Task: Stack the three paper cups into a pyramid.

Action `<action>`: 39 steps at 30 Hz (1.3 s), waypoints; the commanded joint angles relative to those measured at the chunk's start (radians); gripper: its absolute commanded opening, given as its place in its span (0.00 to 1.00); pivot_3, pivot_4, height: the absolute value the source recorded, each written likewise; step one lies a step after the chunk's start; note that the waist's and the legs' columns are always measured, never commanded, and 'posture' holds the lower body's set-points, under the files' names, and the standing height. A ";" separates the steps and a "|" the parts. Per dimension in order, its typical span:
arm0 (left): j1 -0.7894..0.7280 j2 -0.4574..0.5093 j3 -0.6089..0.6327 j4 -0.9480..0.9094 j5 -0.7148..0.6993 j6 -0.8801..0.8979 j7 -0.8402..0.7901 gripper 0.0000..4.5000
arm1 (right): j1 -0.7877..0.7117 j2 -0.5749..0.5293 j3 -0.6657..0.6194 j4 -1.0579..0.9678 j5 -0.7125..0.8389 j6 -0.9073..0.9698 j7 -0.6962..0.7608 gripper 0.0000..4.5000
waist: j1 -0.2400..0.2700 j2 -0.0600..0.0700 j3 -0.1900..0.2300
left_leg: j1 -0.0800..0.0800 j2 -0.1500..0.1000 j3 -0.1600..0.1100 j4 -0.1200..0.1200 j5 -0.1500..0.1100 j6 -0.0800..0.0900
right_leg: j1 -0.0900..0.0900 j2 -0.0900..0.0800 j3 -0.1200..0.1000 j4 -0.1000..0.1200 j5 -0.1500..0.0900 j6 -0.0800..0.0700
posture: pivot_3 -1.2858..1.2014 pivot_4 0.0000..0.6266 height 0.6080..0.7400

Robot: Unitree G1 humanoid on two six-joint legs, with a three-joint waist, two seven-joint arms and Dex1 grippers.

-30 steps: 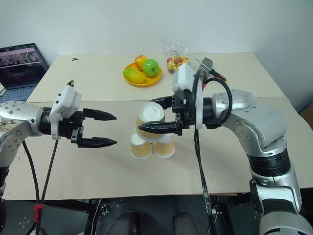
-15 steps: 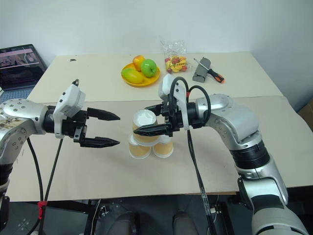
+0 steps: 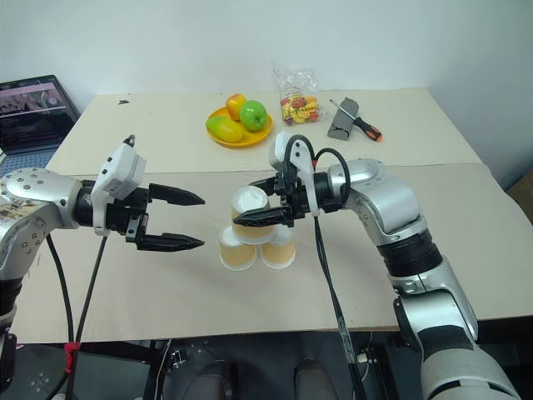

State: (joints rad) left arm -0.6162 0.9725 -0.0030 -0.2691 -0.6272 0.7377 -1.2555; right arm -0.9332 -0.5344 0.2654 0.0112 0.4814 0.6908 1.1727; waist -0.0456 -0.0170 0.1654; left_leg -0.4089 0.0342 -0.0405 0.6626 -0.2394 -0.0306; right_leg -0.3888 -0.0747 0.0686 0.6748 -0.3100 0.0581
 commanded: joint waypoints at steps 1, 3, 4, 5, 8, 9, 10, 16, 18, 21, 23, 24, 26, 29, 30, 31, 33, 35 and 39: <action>-0.008 0.011 0.024 -0.019 -0.004 -0.005 0.005 1.00 | -0.026 0.005 -0.016 -0.008 -0.010 -0.023 0.017 0.61 | 0.000 0.000 0.000 | 0.000 0.000 0.000 0.000 0.000 0.000 | 0.000 0.000 0.000 0.000 0.000 0.000 | 0.52 0.24 1.00; -0.009 0.011 0.025 -0.019 -0.006 -0.003 0.006 1.00 | -0.025 0.008 -0.017 -0.004 -0.012 -0.018 0.020 0.84 | 0.000 0.000 0.000 | 0.000 0.000 0.000 0.000 0.000 0.000 | 0.000 0.000 0.000 0.001 0.000 0.000 | 0.52 0.24 1.00; -0.010 0.011 0.025 -0.018 -0.006 -0.003 0.006 1.00 | -0.026 0.009 -0.017 -0.002 -0.013 -0.018 0.021 0.90 | 0.000 0.000 0.000 | 0.000 0.000 0.000 0.000 0.000 0.000 | 0.000 0.000 0.000 0.001 0.000 0.000 | 0.52 0.24 1.00; -0.010 0.011 0.025 -0.018 -0.006 -0.002 0.007 1.00 | -0.026 0.011 -0.018 -0.004 -0.016 -0.021 0.019 0.99 | 0.000 0.000 0.000 | 0.000 0.000 0.000 0.000 0.000 0.000 | 0.000 0.000 0.000 0.001 0.000 0.000 | 0.52 0.24 1.00; -0.013 0.009 0.023 -0.015 -0.005 -0.004 0.009 1.00 | -0.029 0.015 -0.028 -0.011 -0.019 -0.021 0.019 1.00 | 0.000 0.000 0.000 | 0.000 0.000 0.000 0.000 0.000 0.000 | 0.000 0.000 0.000 0.001 0.000 0.000 | 0.52 0.24 1.00; -0.013 0.009 0.023 -0.014 -0.004 -0.005 0.010 1.00 | -0.029 0.015 -0.033 -0.015 -0.017 -0.019 0.020 1.00 | 0.000 0.000 0.000 | 0.000 0.000 0.000 0.000 0.000 0.000 | 0.000 0.000 0.000 0.001 0.000 0.000 | 0.52 0.24 1.00; -0.014 0.007 0.022 -0.012 -0.003 -0.006 0.011 1.00 | -0.030 0.014 -0.039 -0.018 -0.015 -0.018 0.021 1.00 | 0.000 0.000 0.000 | 0.000 0.000 0.000 0.000 0.000 0.000 | 0.000 0.000 0.000 0.001 0.000 0.000 | 0.52 0.24 1.00; -0.008 0.007 0.022 -0.013 0.000 -0.010 0.013 1.00 | -0.045 -0.023 -0.093 -0.103 0.039 0.047 0.023 1.00 | 0.001 0.000 0.000 | 0.000 0.000 0.000 0.000 0.000 0.000 | 0.000 0.000 0.000 0.001 0.000 0.000 | 0.52 0.24 1.00; -0.010 0.005 0.020 -0.011 0.000 -0.009 0.015 1.00 | -0.055 -0.035 -0.115 -0.142 0.065 0.083 0.014 1.00 | 0.000 0.000 0.000 | -0.001 0.000 0.000 0.000 0.000 0.000 | 0.000 0.000 0.000 0.001 0.000 0.000 | 0.52 0.24 1.00; -0.009 0.003 0.022 -0.011 -0.003 -0.008 0.017 1.00 | -0.084 -0.056 -0.185 -0.227 0.168 0.207 -0.021 1.00 | 0.000 0.000 0.000 | -0.001 0.000 0.000 0.000 0.000 0.000 | 0.000 0.000 0.000 0.001 0.000 0.000 | 0.52 0.24 1.00; -0.008 0.002 0.022 -0.011 -0.005 -0.007 0.019 1.00 | -0.096 -0.062 -0.221 -0.255 0.219 0.265 -0.051 1.00 | 0.000 0.000 0.000 | 0.000 0.000 -0.001 0.000 0.000 0.000 | 0.000 0.000 0.000 0.001 0.000 0.000 | 0.52 0.24 1.00; -0.003 0.003 0.027 -0.014 -0.009 -0.002 0.024 1.00 | -0.095 -0.068 -0.253 -0.267 0.253 0.301 -0.069 1.00 | 0.001 0.000 0.000 | 0.000 0.000 -0.001 0.000 0.000 0.000 | 0.000 0.000 0.000 0.001 0.000 0.000 | 0.52 0.24 1.00; 0.015 -0.010 0.056 -0.012 -0.025 0.018 0.060 1.00 | -0.072 -0.095 -0.320 -0.245 0.269 0.325 -0.113 1.00 | 0.002 0.000 0.000 | 0.000 0.000 -0.001 0.000 0.000 0.000 | 0.000 0.000 0.000 0.001 0.000 0.000 | 0.52 0.24 1.00; 0.071 -0.048 0.131 -0.017 -0.028 0.036 0.173 1.00 | -0.016 -0.151 -0.416 -0.103 0.177 0.267 -0.236 1.00 | 0.007 0.000 0.000 | 0.000 0.000 -0.001 0.000 0.000 0.000 | 0.000 -0.001 0.000 0.001 0.000 0.000 | 0.52 0.24 1.00; 0.088 -0.056 0.149 -0.025 -0.025 0.038 0.203 1.00 | -0.004 -0.163 -0.436 -0.070 0.155 0.249 -0.267 1.00 | 0.009 -0.001 0.000 | 0.000 0.000 -0.001 0.000 0.000 0.000 | 0.001 -0.001 0.000 0.000 0.000 0.000 | 0.52 0.24 1.00; 0.110 -0.075 0.180 -0.040 -0.033 0.049 0.248 1.00 | 0.013 -0.176 -0.473 -0.032 0.141 0.231 -0.301 1.00 | 0.010 -0.001 0.000 | 0.000 -0.001 0.000 0.000 0.000 0.000 | 0.001 -0.001 0.000 -0.002 0.000 0.000 | 0.52 0.24 1.00; 0.161 -0.116 0.246 -0.092 -0.067 0.088 0.343 1.00 | 0.061 -0.201 -0.532 0.006 0.099 0.190 -0.374 1.00 | 0.009 -0.001 0.000 | -0.001 -0.001 0.000 0.000 0.000 0.000 | 0.000 -0.001 0.000 -0.004 0.000 0.000 | 0.52 0.24 1.00; 0.211 -0.149 0.307 -0.143 -0.097 0.126 0.422 1.00 | 0.107 -0.211 -0.569 0.007 0.069 0.163 -0.438 1.00 | 0.007 -0.001 0.000 | -0.002 0.000 0.000 0.000 0.000 0.000 | -0.001 -0.001 0.000 -0.002 0.000 0.000 | 0.52 0.24 1.00; 0.339 -0.293 0.419 -0.166 -0.028 0.098 0.672 1.00 | 0.270 -0.200 -0.537 0.032 -0.125 0.039 -0.644 1.00 | -0.002 -0.001 0.000 | -0.002 0.000 0.001 -0.001 0.000 0.000 | -0.001 -0.002 0.001 0.000 0.000 0.000 | 0.52 0.24 1.00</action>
State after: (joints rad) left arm -0.3130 0.7219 0.3590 -0.4202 -0.7076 0.8757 -0.7032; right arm -0.7087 -0.7299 -0.2856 0.0430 0.4520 0.8192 0.6196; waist -0.0479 -0.0183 0.1652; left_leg -0.4098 0.0341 -0.0394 0.6618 -0.2395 -0.0304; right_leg -0.3893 -0.0764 0.0693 0.6742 -0.3100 0.0581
